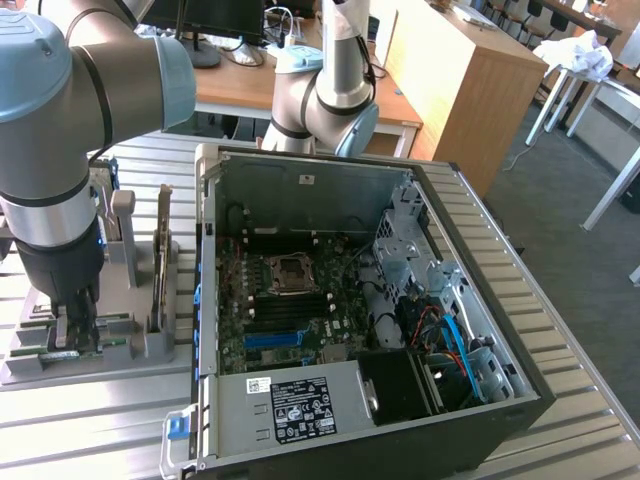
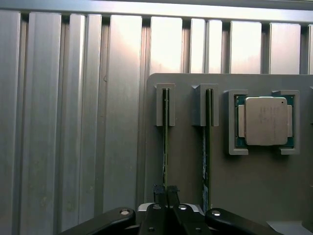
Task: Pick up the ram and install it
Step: 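Pick up the ram and move it above insertion slot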
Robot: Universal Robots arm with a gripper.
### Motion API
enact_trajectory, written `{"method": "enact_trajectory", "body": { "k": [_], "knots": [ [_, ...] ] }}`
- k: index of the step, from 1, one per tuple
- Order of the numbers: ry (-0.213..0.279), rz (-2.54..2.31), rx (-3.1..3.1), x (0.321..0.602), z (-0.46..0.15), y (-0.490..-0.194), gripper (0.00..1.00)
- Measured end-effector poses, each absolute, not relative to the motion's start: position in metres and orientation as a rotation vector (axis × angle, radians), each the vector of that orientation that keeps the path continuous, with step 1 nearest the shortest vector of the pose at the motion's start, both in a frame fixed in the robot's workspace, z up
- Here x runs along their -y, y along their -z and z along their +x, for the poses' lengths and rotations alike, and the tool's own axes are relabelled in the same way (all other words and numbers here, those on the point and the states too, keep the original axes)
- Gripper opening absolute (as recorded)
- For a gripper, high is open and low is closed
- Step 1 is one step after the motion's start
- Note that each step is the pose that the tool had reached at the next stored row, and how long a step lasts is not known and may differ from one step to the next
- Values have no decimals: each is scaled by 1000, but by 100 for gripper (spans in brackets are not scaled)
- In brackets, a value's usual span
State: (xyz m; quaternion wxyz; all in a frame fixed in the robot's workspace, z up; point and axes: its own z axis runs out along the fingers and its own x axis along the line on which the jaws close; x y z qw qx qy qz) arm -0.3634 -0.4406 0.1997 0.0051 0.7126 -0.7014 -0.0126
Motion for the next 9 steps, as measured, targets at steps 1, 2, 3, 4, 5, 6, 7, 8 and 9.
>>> {"method": "enact_trajectory", "body": {
  "k": [1,2,3,4,5,6,7,8,9],
  "knots": [
    [40,2232,2196,441,-363,-200,12],
    [40,2232,2196,441,-363,-200,12],
    [40,2231,2196,441,-363,-200,12],
    [39,2232,2196,441,-363,-200,12],
    [40,2232,2196,441,-363,-200,12],
    [40,2232,2196,441,-363,-200,12],
    [40,2232,2196,441,-363,-200,12],
    [40,2232,2196,441,-363,-200,12],
    [40,2232,2197,441,-363,-200,12]
  ]
}}
